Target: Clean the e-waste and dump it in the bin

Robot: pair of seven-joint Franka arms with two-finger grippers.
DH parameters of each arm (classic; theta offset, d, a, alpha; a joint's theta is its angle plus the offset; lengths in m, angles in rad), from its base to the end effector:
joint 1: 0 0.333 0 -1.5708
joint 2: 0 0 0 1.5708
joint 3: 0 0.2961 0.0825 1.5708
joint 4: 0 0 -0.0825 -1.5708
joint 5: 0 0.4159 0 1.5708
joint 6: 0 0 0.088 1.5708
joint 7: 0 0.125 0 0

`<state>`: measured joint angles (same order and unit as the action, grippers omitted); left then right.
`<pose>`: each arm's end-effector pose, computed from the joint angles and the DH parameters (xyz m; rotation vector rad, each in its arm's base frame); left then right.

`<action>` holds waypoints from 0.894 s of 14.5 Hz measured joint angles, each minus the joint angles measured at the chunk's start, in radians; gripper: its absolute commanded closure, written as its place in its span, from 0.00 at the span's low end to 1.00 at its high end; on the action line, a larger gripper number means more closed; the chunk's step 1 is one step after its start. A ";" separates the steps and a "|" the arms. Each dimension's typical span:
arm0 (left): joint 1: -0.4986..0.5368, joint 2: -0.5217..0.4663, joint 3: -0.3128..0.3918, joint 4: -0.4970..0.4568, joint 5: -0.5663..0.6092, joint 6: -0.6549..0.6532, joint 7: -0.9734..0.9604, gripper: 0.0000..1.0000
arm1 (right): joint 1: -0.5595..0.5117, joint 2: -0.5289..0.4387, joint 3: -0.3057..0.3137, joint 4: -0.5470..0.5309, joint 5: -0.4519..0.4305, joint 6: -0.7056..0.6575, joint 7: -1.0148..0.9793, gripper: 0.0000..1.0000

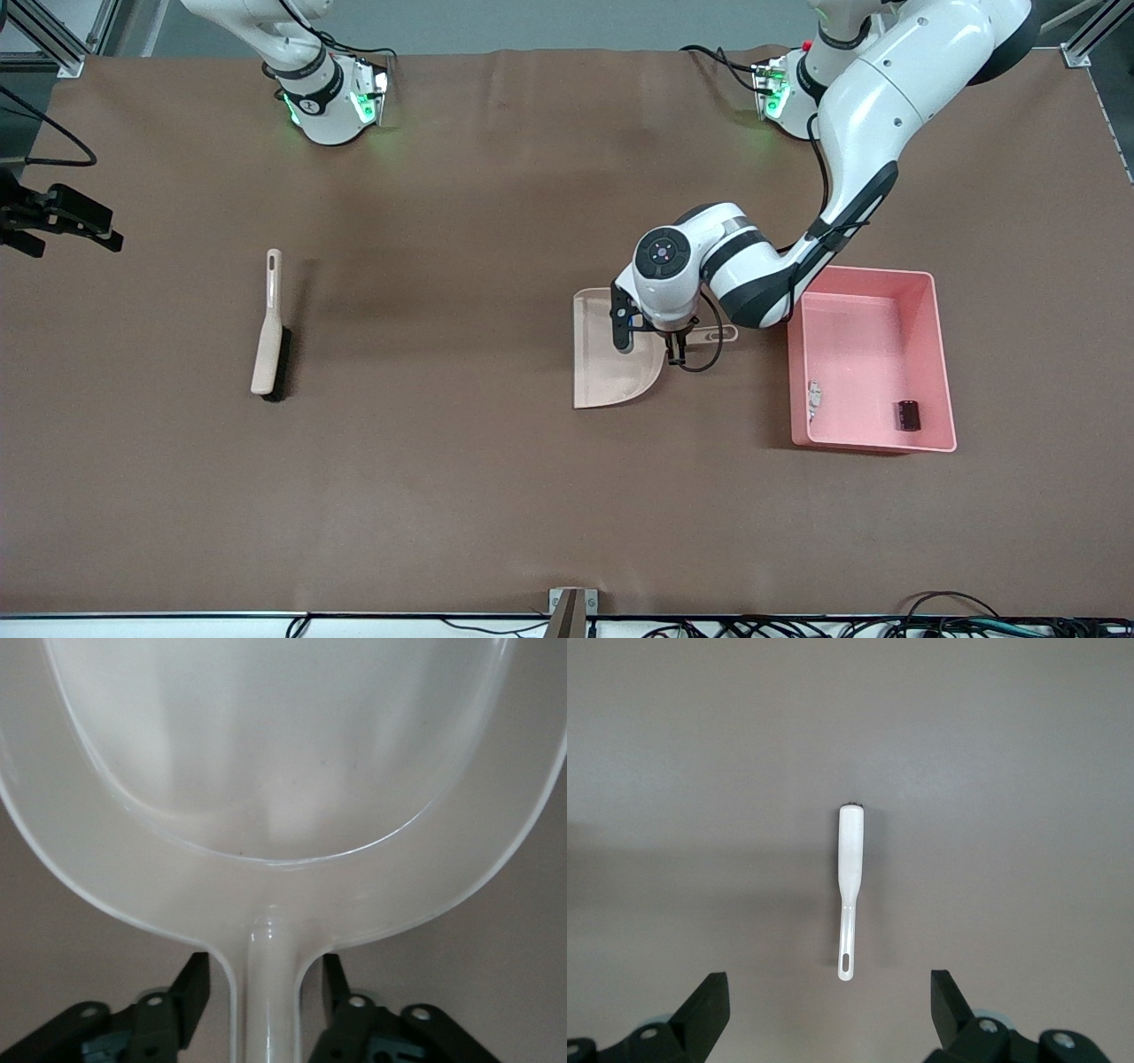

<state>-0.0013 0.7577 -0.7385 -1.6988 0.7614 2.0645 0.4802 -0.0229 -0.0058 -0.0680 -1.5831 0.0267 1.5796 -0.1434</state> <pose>0.5411 -0.3932 0.1762 -2.1363 2.0788 0.1644 0.5834 -0.0499 0.5846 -3.1139 -0.0814 -0.0085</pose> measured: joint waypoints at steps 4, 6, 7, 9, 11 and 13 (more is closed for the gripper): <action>0.000 -0.063 0.003 0.044 -0.107 -0.003 -0.068 0.00 | 0.004 -0.001 0.002 0.001 -0.049 -0.018 0.001 0.00; -0.009 -0.140 0.036 0.061 -0.204 -0.033 -0.143 0.00 | 0.006 -0.005 0.003 0.004 -0.047 -0.026 0.001 0.00; -0.016 -0.185 0.060 0.070 -0.252 -0.059 -0.192 0.00 | 0.007 -0.010 0.005 0.004 -0.044 -0.027 0.001 0.00; -0.025 -0.273 0.107 0.084 -0.343 -0.110 -0.299 0.00 | 0.010 -0.016 0.006 0.005 -0.035 -0.028 0.003 0.00; -0.035 -0.352 0.167 0.088 -0.423 -0.129 -0.395 0.00 | 0.010 -0.017 0.006 0.005 -0.022 -0.027 0.004 0.00; -0.048 -0.424 0.252 0.090 -0.493 -0.150 -0.428 0.00 | 0.011 -0.017 0.006 0.005 -0.010 -0.025 0.004 0.00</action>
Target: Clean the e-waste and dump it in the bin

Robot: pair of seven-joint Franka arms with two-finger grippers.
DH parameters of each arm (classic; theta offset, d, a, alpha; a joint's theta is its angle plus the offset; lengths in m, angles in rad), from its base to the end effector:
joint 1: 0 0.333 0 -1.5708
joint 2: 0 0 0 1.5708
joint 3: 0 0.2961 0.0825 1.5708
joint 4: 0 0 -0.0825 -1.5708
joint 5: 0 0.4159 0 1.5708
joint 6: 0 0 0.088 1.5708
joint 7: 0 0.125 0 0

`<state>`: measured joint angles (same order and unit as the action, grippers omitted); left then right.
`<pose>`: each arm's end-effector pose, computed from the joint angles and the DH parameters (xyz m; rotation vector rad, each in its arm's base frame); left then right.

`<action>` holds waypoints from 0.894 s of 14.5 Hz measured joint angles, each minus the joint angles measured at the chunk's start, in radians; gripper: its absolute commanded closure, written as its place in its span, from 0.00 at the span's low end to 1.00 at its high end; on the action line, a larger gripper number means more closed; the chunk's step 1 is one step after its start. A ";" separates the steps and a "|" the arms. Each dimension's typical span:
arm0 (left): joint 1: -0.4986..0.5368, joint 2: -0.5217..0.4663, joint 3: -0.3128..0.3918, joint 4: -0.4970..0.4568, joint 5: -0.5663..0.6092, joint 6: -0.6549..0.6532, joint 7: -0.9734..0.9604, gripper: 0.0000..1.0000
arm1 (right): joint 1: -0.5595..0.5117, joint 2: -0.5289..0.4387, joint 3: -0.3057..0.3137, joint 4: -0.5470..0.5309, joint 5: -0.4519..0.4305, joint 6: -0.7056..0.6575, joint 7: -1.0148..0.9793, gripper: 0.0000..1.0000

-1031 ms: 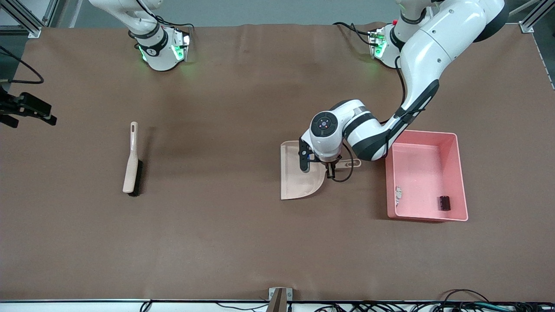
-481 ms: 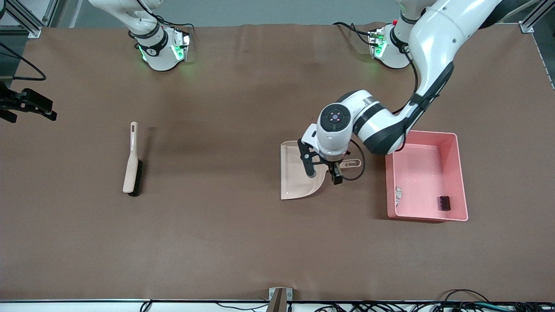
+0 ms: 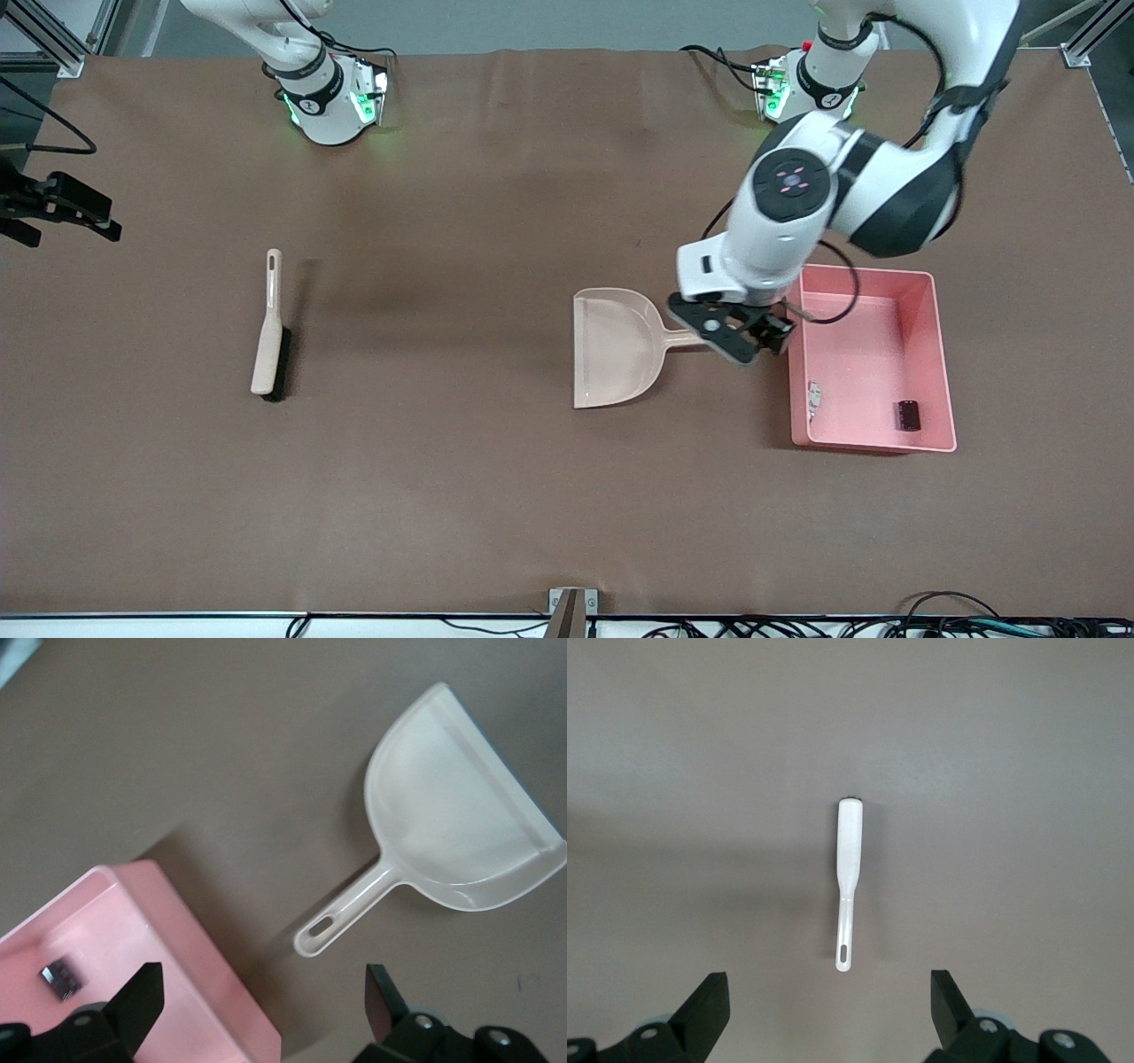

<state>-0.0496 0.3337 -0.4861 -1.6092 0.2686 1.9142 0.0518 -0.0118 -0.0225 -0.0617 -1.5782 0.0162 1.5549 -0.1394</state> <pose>0.6059 -0.3007 0.4069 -2.8863 0.9773 -0.0560 0.5769 -0.0408 0.5946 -3.1223 -0.1033 -0.0016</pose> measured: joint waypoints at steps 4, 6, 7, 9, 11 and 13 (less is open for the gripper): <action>-0.006 -0.130 0.173 0.002 -0.098 -0.051 -0.007 0.00 | 0.002 0.000 0.000 0.000 0.002 0.002 0.000 0.00; -0.004 -0.184 0.258 0.002 -0.113 -0.066 -0.005 0.00 | 0.002 0.000 -0.001 0.000 0.002 0.001 0.000 0.00; -0.003 -0.205 0.291 0.002 -0.116 -0.080 -0.005 0.00 | 0.002 0.000 -0.001 0.000 0.002 0.001 0.001 0.00; -0.003 -0.236 0.338 0.002 -0.130 -0.124 -0.008 0.00 | 0.002 0.000 -0.001 0.000 0.002 0.001 0.001 0.00; -0.005 -0.262 0.388 0.001 -0.178 -0.169 -0.011 0.00 | 0.003 0.000 -0.001 0.001 0.002 0.001 0.001 0.00; -0.005 -0.284 0.444 0.001 -0.229 -0.206 -0.010 0.00 | 0.003 0.000 0.000 0.001 0.003 0.001 0.001 0.00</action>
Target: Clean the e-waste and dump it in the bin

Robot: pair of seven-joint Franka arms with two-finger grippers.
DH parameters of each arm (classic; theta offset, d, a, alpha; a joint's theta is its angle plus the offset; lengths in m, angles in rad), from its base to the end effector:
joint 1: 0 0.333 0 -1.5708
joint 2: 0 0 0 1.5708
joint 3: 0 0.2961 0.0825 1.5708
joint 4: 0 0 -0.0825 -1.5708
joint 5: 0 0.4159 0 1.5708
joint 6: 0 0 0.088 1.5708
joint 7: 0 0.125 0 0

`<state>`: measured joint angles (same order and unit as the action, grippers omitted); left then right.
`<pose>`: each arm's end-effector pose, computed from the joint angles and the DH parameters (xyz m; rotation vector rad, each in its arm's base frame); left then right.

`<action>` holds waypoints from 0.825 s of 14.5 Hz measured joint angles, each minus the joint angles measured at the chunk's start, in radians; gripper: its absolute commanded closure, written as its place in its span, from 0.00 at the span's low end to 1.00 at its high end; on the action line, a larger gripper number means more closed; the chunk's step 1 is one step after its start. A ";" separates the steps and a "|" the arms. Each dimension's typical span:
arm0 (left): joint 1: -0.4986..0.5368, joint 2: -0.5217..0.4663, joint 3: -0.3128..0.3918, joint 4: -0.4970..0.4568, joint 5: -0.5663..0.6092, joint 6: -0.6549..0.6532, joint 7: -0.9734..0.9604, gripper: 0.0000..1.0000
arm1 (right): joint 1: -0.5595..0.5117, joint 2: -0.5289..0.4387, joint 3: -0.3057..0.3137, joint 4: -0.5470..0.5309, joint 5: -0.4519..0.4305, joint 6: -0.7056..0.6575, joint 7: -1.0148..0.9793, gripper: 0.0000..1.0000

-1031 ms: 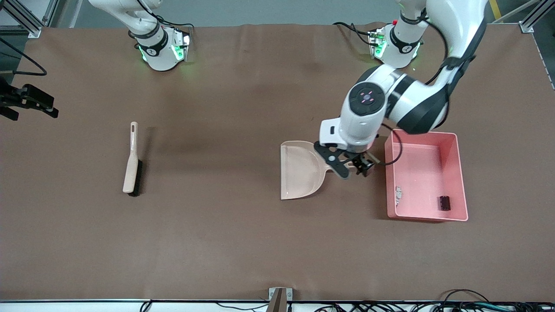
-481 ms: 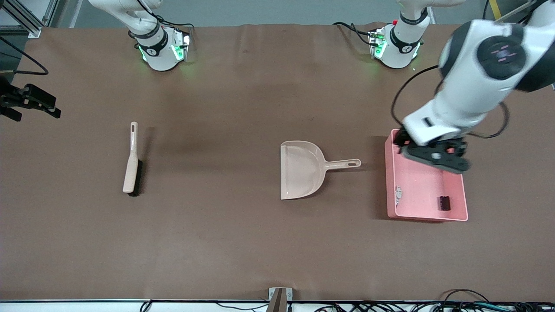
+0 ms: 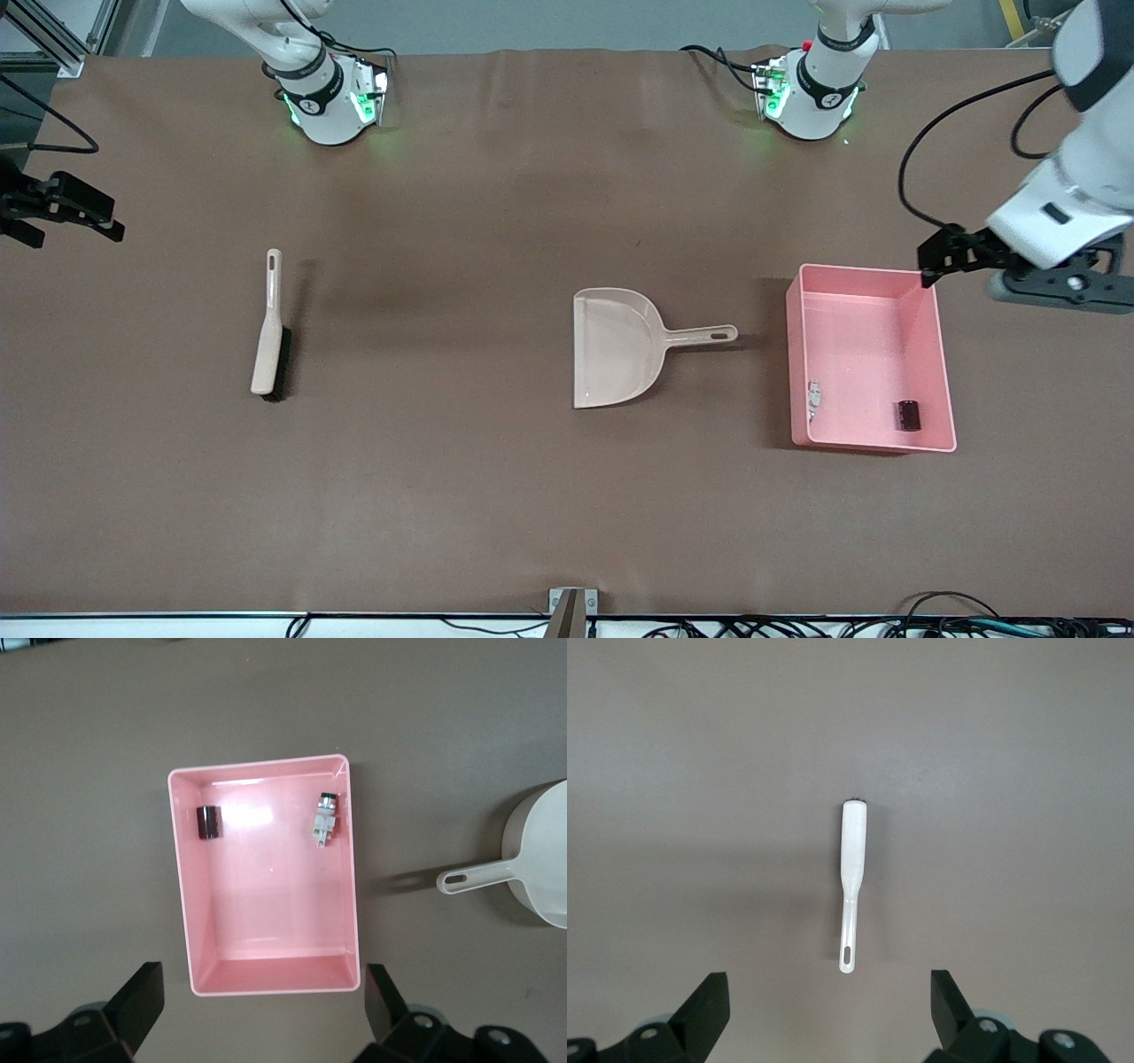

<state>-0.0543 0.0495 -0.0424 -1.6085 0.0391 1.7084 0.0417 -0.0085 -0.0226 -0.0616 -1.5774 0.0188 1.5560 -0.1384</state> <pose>0.6103 -0.0543 0.5503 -3.0973 0.2213 -0.0799 0.5772 -0.0385 0.5951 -3.1198 -0.1071 -0.0051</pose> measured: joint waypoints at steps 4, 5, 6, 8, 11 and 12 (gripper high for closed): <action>0.001 -0.051 0.024 -0.003 -0.015 -0.058 -0.003 0.00 | 0.000 0.000 0.000 0.000 0.000 0.000 0.000 0.00; 0.000 -0.067 0.023 -0.004 -0.018 -0.074 -0.003 0.00 | 0.000 0.000 0.000 0.000 0.000 -0.001 0.000 0.00; 0.000 -0.079 0.022 -0.006 -0.024 -0.085 -0.003 0.00 | 0.000 0.000 0.000 0.000 0.000 -0.001 0.000 0.00; -0.002 -0.098 0.017 -0.017 -0.036 -0.093 -0.003 0.00 | 0.000 0.000 0.000 0.000 0.000 -0.001 0.000 0.00; -0.011 -0.114 0.011 -0.042 -0.039 -0.094 -0.003 0.00 | 0.000 0.000 0.000 0.000 0.000 -0.005 0.000 0.00; -0.011 -0.119 0.007 -0.052 -0.039 -0.094 -0.003 0.00 | 0.000 0.000 0.000 0.000 0.000 -0.006 0.000 0.00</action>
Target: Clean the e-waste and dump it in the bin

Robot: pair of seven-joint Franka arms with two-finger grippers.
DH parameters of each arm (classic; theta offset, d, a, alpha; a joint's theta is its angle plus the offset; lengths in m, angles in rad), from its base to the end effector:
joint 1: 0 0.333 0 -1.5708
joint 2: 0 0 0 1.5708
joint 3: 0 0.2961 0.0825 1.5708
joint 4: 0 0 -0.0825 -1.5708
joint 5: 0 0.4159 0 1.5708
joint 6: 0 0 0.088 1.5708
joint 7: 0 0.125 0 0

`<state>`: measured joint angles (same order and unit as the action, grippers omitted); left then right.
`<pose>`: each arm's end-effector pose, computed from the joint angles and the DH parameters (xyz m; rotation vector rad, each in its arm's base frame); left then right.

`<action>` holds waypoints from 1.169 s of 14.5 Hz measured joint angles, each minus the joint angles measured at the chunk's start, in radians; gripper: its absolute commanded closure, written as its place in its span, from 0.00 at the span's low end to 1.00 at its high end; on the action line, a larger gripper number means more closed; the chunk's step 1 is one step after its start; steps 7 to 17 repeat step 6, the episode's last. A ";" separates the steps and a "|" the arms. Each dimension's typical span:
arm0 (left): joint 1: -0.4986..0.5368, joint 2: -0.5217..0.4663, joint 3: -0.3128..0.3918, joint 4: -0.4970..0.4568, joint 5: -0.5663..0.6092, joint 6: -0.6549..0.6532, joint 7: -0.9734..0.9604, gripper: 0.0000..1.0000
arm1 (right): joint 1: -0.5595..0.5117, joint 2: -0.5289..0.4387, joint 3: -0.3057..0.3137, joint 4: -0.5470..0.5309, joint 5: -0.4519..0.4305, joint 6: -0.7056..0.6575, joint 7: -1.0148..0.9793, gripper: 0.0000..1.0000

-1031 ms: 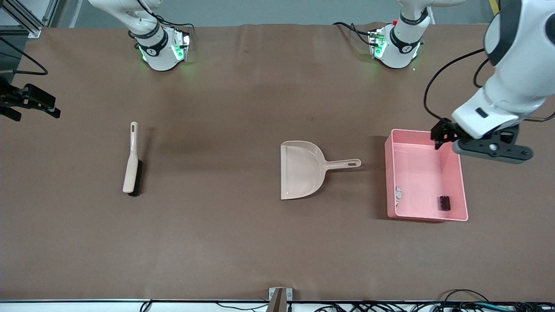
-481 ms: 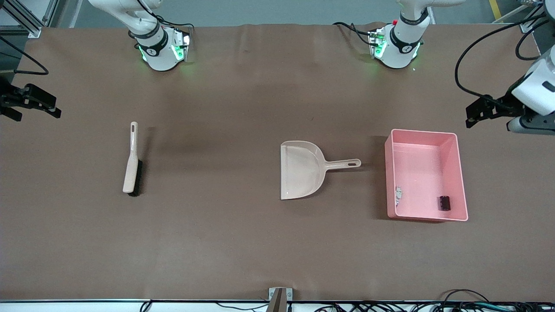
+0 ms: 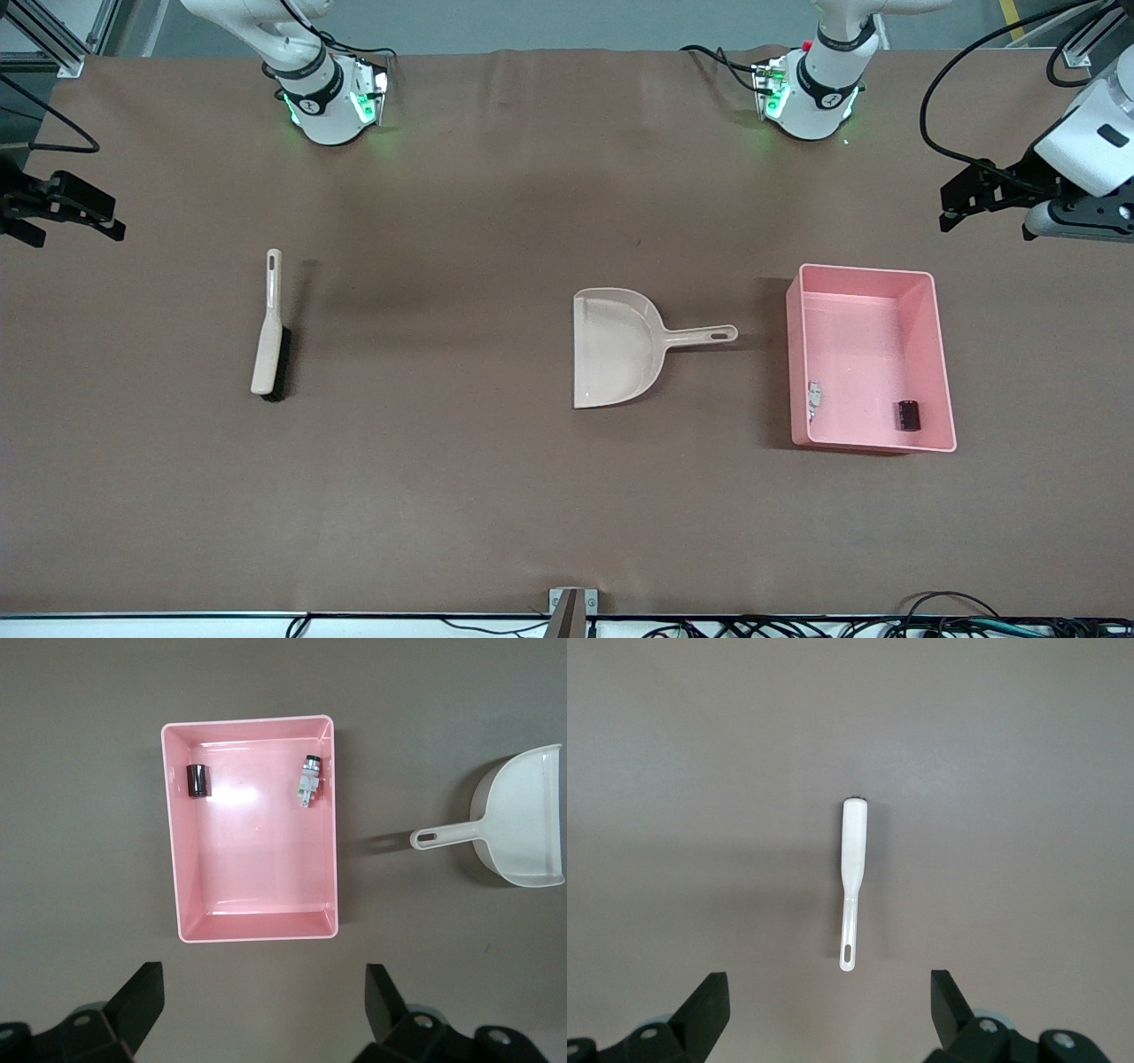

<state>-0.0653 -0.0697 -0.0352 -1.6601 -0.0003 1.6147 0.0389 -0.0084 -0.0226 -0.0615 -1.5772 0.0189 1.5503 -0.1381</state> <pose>0.5672 -0.0578 0.5856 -3.1323 0.2186 -0.0382 0.5765 -0.0383 0.5947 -3.1191 -0.1070 0.0035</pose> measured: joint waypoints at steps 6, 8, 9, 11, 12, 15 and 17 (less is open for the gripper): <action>0.002 -0.028 -0.007 -0.027 0.000 0.000 -0.006 0.00 | 0.000 0.000 0.000 0.000 0.000 0.001 0.000 0.00; 0.002 -0.028 -0.007 -0.027 0.000 0.000 -0.006 0.00 | 0.000 0.000 0.000 0.000 0.000 0.001 0.000 0.00; 0.002 -0.028 -0.007 -0.027 0.000 0.000 -0.006 0.00 | 0.000 0.000 0.000 0.000 0.000 0.001 0.000 0.00; 0.002 -0.028 -0.007 -0.027 0.000 0.000 -0.006 0.00 | 0.000 0.000 0.000 0.000 0.000 0.001 0.000 0.00; 0.002 -0.028 -0.007 -0.027 0.000 0.000 -0.006 0.00 | 0.000 0.000 0.000 0.000 0.000 0.001 0.000 0.00; 0.002 -0.028 -0.007 -0.027 0.000 0.000 -0.006 0.00 | 0.000 0.000 0.000 0.000 0.000 0.001 0.000 0.00; 0.002 -0.028 -0.007 -0.027 0.000 0.000 -0.006 0.00 | 0.000 0.000 0.000 0.000 0.000 0.001 0.000 0.00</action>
